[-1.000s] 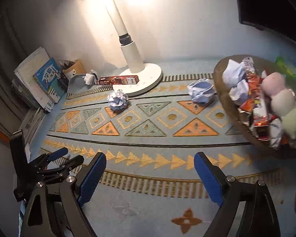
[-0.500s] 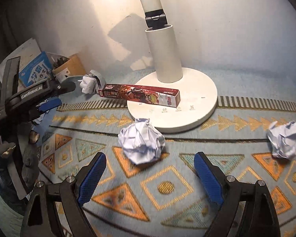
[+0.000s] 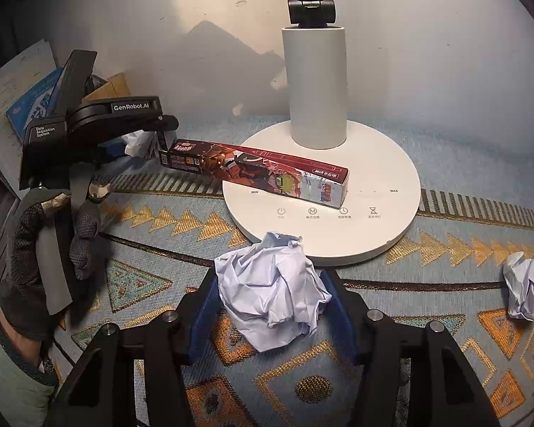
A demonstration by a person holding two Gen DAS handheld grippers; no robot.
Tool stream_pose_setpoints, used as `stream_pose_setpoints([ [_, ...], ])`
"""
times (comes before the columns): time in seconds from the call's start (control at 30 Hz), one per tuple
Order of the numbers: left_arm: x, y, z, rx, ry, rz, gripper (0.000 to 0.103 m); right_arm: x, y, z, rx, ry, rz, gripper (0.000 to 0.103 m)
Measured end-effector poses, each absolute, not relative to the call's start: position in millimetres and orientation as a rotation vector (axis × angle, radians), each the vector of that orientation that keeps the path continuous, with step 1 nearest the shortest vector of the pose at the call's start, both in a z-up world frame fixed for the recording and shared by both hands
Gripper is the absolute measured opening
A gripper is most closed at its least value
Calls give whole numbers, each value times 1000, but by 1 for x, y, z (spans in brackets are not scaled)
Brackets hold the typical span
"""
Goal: Organize objects
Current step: 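Grasp crumpled white paper with left gripper while right grasps another crumpled paper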
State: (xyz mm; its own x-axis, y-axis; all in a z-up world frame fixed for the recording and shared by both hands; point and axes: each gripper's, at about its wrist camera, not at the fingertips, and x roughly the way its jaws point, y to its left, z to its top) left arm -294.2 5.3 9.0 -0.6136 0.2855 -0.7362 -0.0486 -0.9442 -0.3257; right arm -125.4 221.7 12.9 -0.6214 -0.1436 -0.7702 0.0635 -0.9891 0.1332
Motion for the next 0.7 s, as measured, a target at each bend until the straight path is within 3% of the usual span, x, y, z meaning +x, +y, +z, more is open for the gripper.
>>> stream_pose_setpoints([
  [0.23, -260, 4, 21, -1215, -398, 2637, 42, -113, 228, 23, 1180, -192, -2727, 54],
  [0.43, -162, 0, 46, -1178, -262, 2687, 42, -86, 237, 26, 1211, -237, -2707, 54],
  [0.7, -43, 23, 28, -1281, -266, 2584, 42, 16, 291, 25, 1274, -317, -2707, 54],
])
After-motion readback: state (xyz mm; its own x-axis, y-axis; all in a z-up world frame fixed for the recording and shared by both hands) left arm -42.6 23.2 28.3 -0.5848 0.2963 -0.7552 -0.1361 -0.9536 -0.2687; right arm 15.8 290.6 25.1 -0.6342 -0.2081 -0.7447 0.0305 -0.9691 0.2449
